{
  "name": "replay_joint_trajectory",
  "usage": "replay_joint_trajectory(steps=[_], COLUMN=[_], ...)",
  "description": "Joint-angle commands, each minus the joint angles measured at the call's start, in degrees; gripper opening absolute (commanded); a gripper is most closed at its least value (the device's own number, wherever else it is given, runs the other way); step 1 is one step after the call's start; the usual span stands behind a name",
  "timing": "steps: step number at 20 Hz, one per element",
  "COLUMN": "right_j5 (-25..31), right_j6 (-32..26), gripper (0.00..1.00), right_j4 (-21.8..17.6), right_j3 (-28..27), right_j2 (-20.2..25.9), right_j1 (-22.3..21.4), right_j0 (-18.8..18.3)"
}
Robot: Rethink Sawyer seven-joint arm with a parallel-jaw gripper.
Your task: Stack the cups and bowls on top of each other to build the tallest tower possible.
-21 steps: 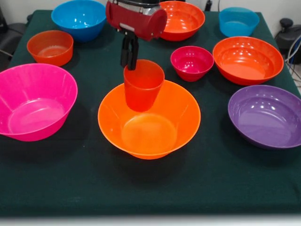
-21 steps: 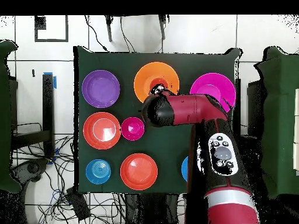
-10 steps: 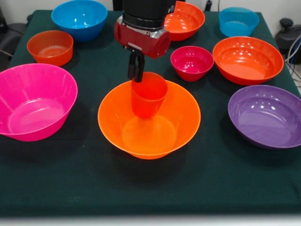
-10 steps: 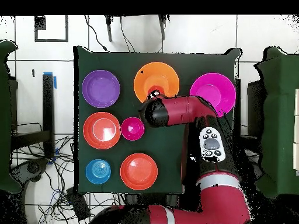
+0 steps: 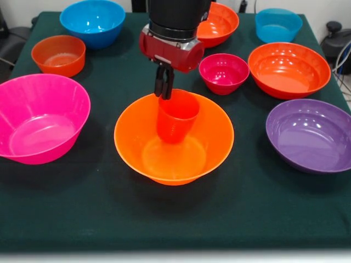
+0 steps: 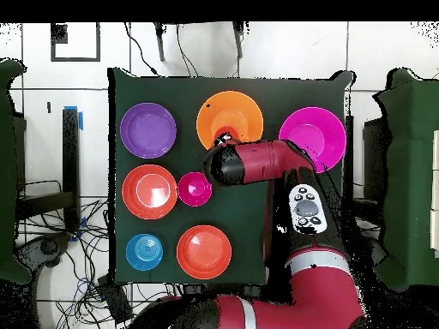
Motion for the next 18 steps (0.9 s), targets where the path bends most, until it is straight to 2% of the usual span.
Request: replay_joint_trajectory(steps=[1,8,12,15,18], right_j5=[7.22,8.00,7.18,7.13,6.15], right_j6=[-13.88,-15.20,-13.44,-8.00,-6.52], gripper=[0.00,0.00,0.00,0.00,0.00], right_j4=[-3.21,-3.17,-3.11,-2.86,-3.04], right_j3=[-5.73,-6.75,-5.62,-5.09,-5.94], right_j2=[5.37,6.53,6.15,2.84,1.89], right_j1=[-0.42,-0.07,-0.38,-1.11,0.01], right_j0=[-1.54,-2.44,-2.00,1.76,2.90])
